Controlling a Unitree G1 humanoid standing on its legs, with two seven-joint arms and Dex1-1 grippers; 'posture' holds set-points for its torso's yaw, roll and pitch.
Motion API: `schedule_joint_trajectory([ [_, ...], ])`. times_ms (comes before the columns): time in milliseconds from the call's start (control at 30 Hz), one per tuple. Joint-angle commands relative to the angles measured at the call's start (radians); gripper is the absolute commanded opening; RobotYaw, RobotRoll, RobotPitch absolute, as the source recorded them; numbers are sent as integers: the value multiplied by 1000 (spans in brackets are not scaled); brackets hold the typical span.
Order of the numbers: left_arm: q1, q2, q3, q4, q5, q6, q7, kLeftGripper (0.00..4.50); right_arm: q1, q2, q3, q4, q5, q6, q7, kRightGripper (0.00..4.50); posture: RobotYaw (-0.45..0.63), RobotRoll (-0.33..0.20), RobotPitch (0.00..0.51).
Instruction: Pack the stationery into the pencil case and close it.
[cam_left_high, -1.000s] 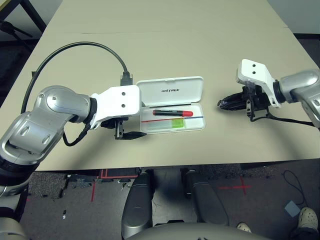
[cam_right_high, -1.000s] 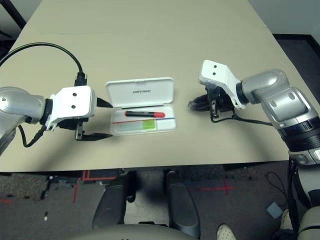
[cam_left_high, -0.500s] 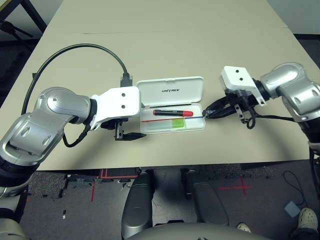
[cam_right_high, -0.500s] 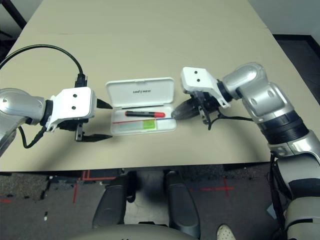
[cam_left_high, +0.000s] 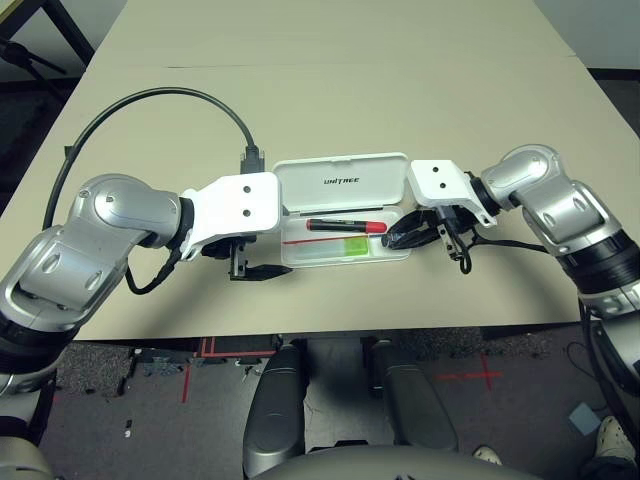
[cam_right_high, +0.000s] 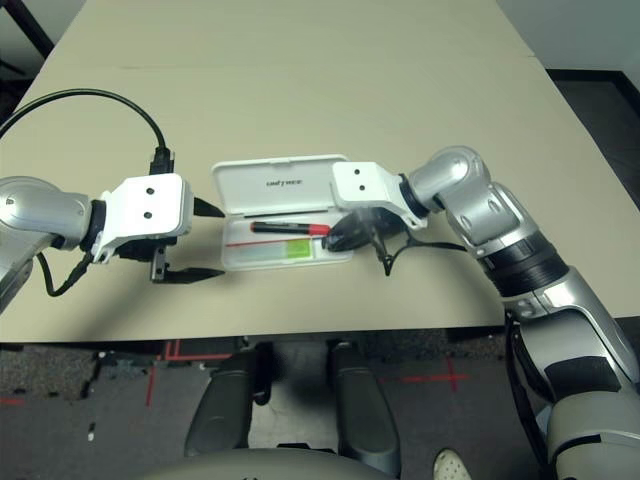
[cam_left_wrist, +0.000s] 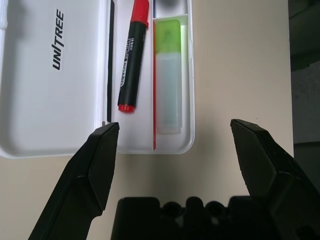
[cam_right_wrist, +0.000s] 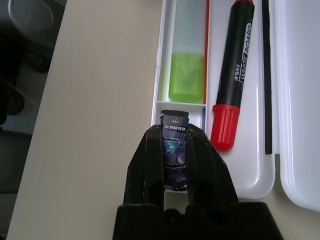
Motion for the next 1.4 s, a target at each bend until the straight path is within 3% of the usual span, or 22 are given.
schedule_joint_trajectory([
  [33,14,12,4,-31,-7,7,3,4500,21,12,6,4,-10,-25,-3,335,154,0,224],
  [233,20,13,7,-37,-8,8,4,4500,20,17,-23,-11,7,-12,-14,2514,151,0,221],
  [400,28,16,11,-31,-7,5,2,4500,1,-34,-117,-36,102,44,24,4446,145,0,221],
  [700,60,25,33,-21,-9,2,3,4500,0,-238,-248,-107,240,275,103,4482,119,0,223],
  [967,97,41,67,12,-8,-6,6,4500,89,-389,-309,-164,292,377,103,4482,90,0,226],
  [1400,131,2,123,117,-9,-28,60,4500,175,-411,-349,-173,309,411,-2,4482,76,0,230],
])
